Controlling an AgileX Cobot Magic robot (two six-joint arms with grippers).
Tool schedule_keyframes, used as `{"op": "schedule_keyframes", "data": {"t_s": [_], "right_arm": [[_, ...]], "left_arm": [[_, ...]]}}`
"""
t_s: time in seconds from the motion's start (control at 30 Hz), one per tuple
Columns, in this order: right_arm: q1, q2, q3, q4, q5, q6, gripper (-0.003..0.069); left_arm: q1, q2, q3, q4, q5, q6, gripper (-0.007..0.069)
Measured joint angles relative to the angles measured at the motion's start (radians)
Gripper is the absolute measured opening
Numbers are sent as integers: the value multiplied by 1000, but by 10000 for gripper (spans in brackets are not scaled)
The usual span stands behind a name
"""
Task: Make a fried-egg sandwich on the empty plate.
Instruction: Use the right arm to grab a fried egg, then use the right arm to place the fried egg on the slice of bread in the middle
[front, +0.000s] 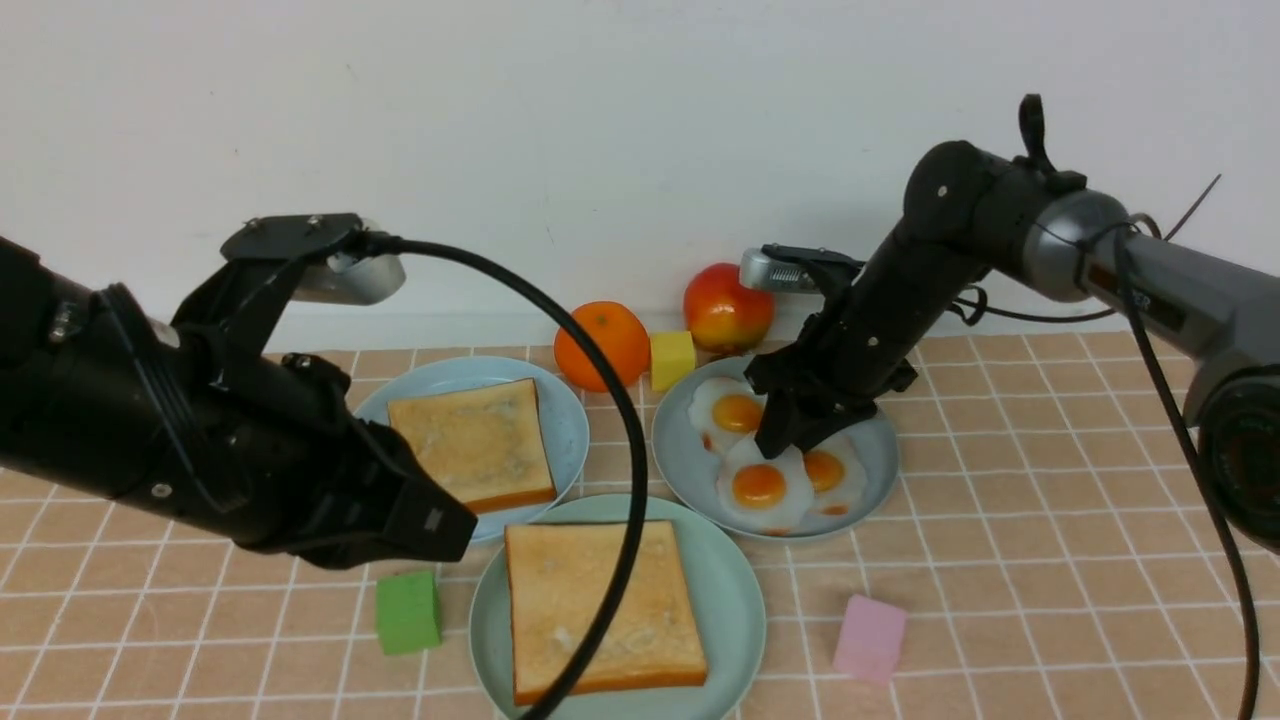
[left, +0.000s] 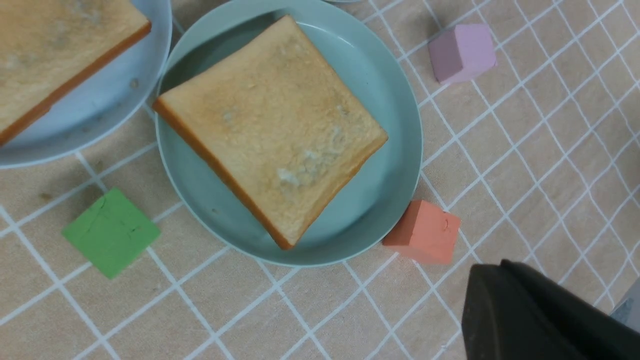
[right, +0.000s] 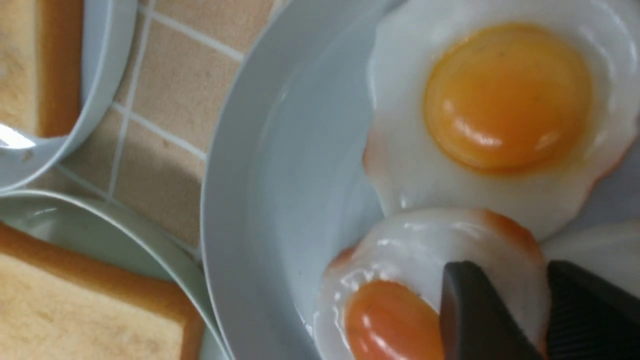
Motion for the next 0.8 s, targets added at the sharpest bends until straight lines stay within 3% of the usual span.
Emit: {"op": "schedule_keyframes", "data": {"t_s": [0.2,0.33,0.6,0.8], "right_arm": [[-22,-1,-30,31,44,0,85],[-44,-19,-35,50,53,0,80],[-73,-204,-2,209,51,-6,80],[28,-282,129,314,52,-71,80]], "left_arm": [[0,0,0,5,-3,-7,-13],[0,-4,-2,22,1,-43,-13],[0,-126,-4,189,33,-217,-13],[0,-276,-3,363,66,-405,-13]]}}
